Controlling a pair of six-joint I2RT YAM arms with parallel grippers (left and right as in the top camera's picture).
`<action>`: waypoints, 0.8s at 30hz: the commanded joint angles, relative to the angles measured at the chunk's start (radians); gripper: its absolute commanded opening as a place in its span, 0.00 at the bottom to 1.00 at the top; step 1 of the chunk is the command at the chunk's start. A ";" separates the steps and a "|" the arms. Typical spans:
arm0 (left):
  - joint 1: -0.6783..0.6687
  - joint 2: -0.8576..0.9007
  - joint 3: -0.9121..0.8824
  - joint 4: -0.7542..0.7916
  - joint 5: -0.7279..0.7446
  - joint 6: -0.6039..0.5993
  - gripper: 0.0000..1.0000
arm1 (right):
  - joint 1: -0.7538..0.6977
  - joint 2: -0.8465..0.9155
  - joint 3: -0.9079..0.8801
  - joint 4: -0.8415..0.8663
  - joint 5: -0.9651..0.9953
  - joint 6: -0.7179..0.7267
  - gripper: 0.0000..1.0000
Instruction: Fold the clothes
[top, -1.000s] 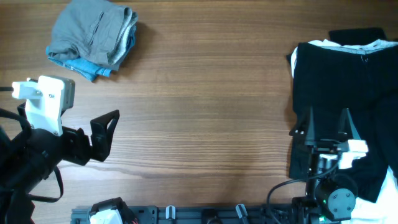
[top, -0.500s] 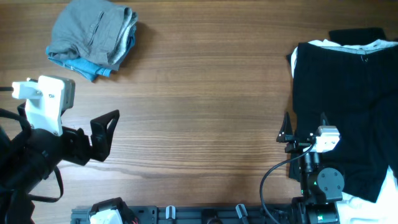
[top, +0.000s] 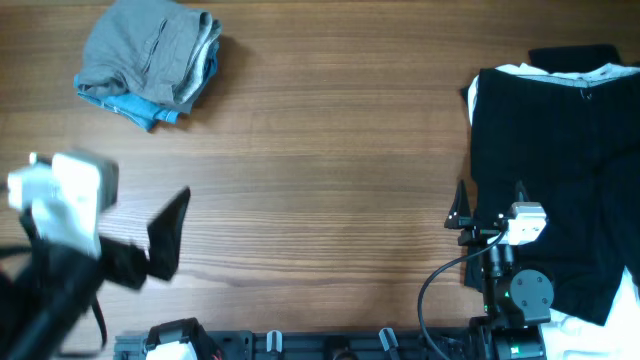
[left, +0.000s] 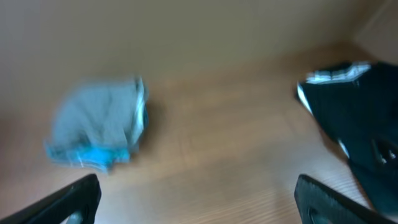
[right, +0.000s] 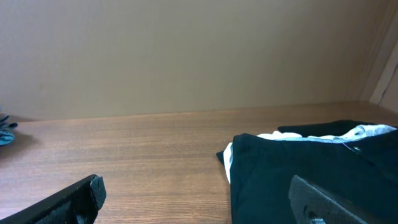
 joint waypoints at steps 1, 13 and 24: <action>-0.052 -0.162 -0.251 0.245 0.014 -0.017 1.00 | -0.002 -0.007 -0.001 0.002 -0.016 0.000 1.00; -0.054 -0.867 -1.567 1.543 -0.016 -0.328 1.00 | -0.001 -0.007 -0.001 0.002 -0.016 0.000 1.00; -0.061 -0.892 -1.772 1.475 -0.130 -0.344 1.00 | -0.001 -0.007 -0.001 0.002 -0.016 -0.001 1.00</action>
